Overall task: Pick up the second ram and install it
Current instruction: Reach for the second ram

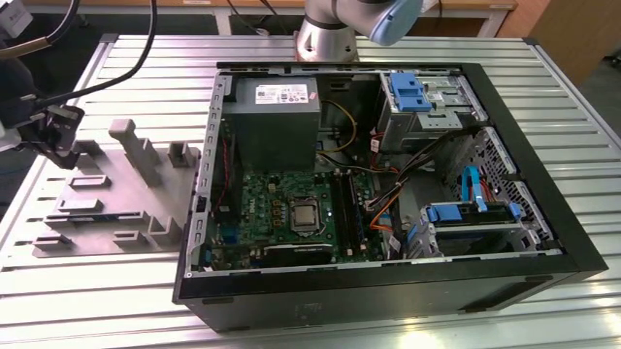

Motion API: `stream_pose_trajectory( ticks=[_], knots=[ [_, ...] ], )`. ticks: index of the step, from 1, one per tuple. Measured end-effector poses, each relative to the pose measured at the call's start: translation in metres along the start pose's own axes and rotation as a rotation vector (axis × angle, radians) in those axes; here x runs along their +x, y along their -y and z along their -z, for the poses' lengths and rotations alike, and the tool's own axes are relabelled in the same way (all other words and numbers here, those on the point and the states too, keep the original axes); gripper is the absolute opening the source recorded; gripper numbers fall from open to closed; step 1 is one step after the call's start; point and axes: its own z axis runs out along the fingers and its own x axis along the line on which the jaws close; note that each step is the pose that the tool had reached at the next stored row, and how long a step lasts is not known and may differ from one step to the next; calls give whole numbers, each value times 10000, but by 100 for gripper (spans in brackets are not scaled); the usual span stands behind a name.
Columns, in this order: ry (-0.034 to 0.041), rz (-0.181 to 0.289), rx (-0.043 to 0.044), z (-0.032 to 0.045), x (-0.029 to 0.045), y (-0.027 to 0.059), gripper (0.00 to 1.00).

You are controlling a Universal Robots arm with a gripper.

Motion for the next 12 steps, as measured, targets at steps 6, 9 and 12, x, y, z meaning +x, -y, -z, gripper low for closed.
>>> stream_pose_trajectory(
  ticks=[6,9,12],
  knots=[
    [0,-1,0,-60,50,26,11],
    [2,-1,-2,-87,58,40,11],
    [-1,-1,1,-101,59,46,11]
  ],
)
